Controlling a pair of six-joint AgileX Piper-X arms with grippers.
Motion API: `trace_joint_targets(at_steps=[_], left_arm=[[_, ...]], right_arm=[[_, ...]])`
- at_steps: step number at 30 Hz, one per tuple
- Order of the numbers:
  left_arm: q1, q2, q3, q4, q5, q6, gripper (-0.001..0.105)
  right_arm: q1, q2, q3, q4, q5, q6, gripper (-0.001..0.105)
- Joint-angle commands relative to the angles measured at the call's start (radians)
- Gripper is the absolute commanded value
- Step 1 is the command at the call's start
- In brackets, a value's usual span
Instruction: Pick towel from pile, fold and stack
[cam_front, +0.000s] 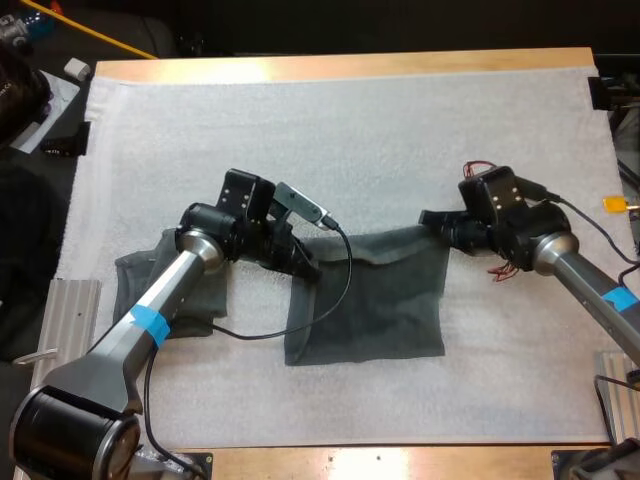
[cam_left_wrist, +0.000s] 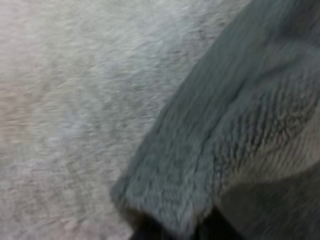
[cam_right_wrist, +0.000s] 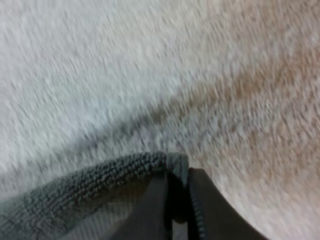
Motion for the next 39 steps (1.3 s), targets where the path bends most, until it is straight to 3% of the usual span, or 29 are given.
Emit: trace_joint_targets(at_steps=[1, 4, 7, 9, 15, 21, 31, 39], left_arm=[[0.001, 0.003, -0.006, -0.036, -0.059, 0.012, 0.008], [0.0, 0.006, -0.007, -0.049, -0.096, 0.016, 0.035], [0.005, 0.016, -0.013, -0.07, -0.151, 0.02, 0.069], [0.009, 0.018, -0.028, -0.074, -0.185, 0.017, 0.071], [0.019, 0.016, -0.079, -0.044, -0.194, 0.007, 0.059], [0.026, -0.026, -0.124, 0.023, -0.204, 0.008, 0.058], [0.032, -0.239, -0.148, 0.222, -0.191, -0.035, 0.058], [0.031, -0.421, -0.145, 0.408, -0.165, -0.1, 0.058]], right_arm=[[-0.014, 0.013, -0.003, -0.048, -0.031, 0.02, 0.002], [-0.015, 0.022, -0.003, -0.102, -0.067, 0.036, 0.023], [-0.02, 0.028, -0.005, -0.163, -0.099, 0.045, 0.057], [-0.023, 0.03, -0.004, -0.186, -0.1, 0.039, 0.069], [-0.031, 0.013, -0.007, -0.185, -0.091, 0.011, 0.064], [-0.038, -0.046, 0.0, -0.18, -0.14, -0.066, 0.061], [-0.033, -0.256, -0.002, 0.1, -0.137, -0.23, 0.056], [0.04, -0.396, -0.004, 0.295, -0.13, -0.269, 0.054]])
